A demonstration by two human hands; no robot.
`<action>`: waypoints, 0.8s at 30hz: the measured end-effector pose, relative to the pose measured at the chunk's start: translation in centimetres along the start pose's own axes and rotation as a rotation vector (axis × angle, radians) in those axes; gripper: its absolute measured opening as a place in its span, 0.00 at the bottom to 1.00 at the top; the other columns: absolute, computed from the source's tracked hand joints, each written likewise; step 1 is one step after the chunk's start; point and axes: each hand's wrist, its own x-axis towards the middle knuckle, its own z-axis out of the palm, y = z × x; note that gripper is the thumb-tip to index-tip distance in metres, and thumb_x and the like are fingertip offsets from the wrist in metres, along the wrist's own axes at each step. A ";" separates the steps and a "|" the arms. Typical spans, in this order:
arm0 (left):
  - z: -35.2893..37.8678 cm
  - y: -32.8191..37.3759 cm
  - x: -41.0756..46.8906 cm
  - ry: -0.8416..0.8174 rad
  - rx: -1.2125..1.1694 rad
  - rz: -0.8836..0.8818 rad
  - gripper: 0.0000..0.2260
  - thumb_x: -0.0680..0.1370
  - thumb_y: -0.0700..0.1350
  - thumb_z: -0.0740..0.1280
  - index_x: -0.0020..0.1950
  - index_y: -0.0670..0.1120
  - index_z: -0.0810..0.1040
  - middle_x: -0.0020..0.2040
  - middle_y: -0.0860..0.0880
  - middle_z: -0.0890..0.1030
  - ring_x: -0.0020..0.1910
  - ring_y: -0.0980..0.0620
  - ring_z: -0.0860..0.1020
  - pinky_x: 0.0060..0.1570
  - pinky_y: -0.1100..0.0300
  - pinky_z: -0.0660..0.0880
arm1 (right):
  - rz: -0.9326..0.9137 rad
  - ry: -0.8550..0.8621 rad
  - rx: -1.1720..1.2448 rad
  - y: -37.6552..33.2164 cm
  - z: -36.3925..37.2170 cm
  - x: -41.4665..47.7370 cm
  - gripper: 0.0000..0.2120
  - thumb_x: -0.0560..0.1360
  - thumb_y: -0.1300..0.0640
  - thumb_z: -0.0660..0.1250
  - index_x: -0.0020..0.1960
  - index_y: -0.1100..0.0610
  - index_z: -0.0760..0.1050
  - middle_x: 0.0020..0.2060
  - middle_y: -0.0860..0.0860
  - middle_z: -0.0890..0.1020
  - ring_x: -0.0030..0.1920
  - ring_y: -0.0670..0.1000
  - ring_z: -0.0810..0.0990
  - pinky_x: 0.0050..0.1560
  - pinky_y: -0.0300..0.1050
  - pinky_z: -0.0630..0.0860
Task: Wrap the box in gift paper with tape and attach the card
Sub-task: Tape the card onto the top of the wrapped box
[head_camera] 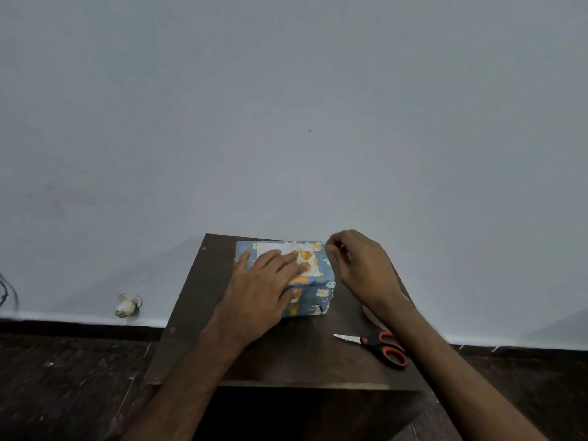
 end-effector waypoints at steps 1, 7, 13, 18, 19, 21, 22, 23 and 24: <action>0.1 0.1 0.0 0.019 0.003 0.004 0.19 0.77 0.54 0.68 0.68 0.56 0.75 0.69 0.54 0.77 0.66 0.50 0.76 0.64 0.37 0.73 | -0.051 -0.041 -0.070 0.0 0.4 0.9 0.03 0.78 0.59 0.67 0.51 0.57 0.78 0.45 0.51 0.82 0.42 0.53 0.79 0.39 0.49 0.76; 0.2 0.1 0.2 0.067 -0.034 -0.001 0.17 0.74 0.54 0.67 0.62 0.54 0.79 0.63 0.52 0.82 0.60 0.49 0.80 0.60 0.37 0.76 | -0.209 -0.227 -0.323 -0.2 1.9 4.0 0.11 0.70 0.66 0.71 0.52 0.64 0.76 0.44 0.60 0.80 0.36 0.64 0.79 0.31 0.50 0.72; -0.3 0.3 0.1 0.036 -0.060 -0.027 0.16 0.76 0.54 0.66 0.63 0.53 0.80 0.62 0.50 0.81 0.61 0.47 0.78 0.63 0.37 0.73 | -0.356 -0.320 -0.437 -0.1 1.8 4.3 0.08 0.74 0.64 0.69 0.52 0.64 0.75 0.43 0.59 0.79 0.37 0.62 0.79 0.30 0.50 0.72; -0.5 0.5 0.1 0.014 -0.070 -0.045 0.16 0.77 0.53 0.67 0.65 0.53 0.78 0.65 0.51 0.79 0.64 0.48 0.76 0.67 0.38 0.70 | -0.395 -0.431 -0.536 -0.6 1.0 4.7 0.12 0.79 0.62 0.62 0.62 0.59 0.73 0.54 0.55 0.77 0.48 0.58 0.79 0.41 0.53 0.78; -0.5 0.5 0.1 0.017 -0.070 -0.046 0.17 0.77 0.53 0.68 0.65 0.53 0.78 0.65 0.51 0.79 0.64 0.48 0.76 0.67 0.37 0.69 | -0.404 -0.436 -0.556 -0.8 0.7 4.9 0.13 0.80 0.61 0.61 0.64 0.58 0.73 0.55 0.54 0.77 0.49 0.57 0.79 0.41 0.52 0.78; -0.6 0.6 0.1 0.013 -0.073 -0.050 0.17 0.78 0.53 0.68 0.66 0.53 0.78 0.65 0.50 0.79 0.64 0.47 0.76 0.68 0.37 0.69 | -0.432 -0.446 -0.579 -1.0 0.3 5.3 0.14 0.80 0.61 0.60 0.65 0.55 0.73 0.57 0.52 0.77 0.51 0.56 0.79 0.39 0.47 0.73; -0.7 0.6 0.1 0.013 -0.074 -0.052 0.17 0.78 0.53 0.68 0.66 0.53 0.78 0.66 0.50 0.79 0.64 0.47 0.76 0.68 0.37 0.69 | -0.446 -0.457 -0.576 -1.1 0.1 5.5 0.14 0.80 0.61 0.60 0.64 0.54 0.74 0.57 0.51 0.77 0.52 0.55 0.79 0.38 0.46 0.70; -0.7 0.6 0.1 0.013 -0.073 -0.053 0.17 0.78 0.53 0.68 0.65 0.52 0.78 0.65 0.50 0.79 0.64 0.47 0.76 0.68 0.37 0.69 | -0.461 -0.473 -0.576 -1.2 -0.1 5.7 0.13 0.80 0.60 0.60 0.63 0.53 0.75 0.58 0.50 0.77 0.52 0.54 0.79 0.38 0.45 0.68; -0.6 0.6 0.1 0.014 -0.067 -0.052 0.17 0.77 0.52 0.69 0.65 0.52 0.79 0.65 0.50 0.80 0.63 0.47 0.77 0.67 0.37 0.70 | -0.474 -0.495 -0.577 -1.1 -0.3 5.9 0.13 0.80 0.60 0.60 0.62 0.53 0.76 0.58 0.50 0.77 0.52 0.54 0.79 0.38 0.44 0.66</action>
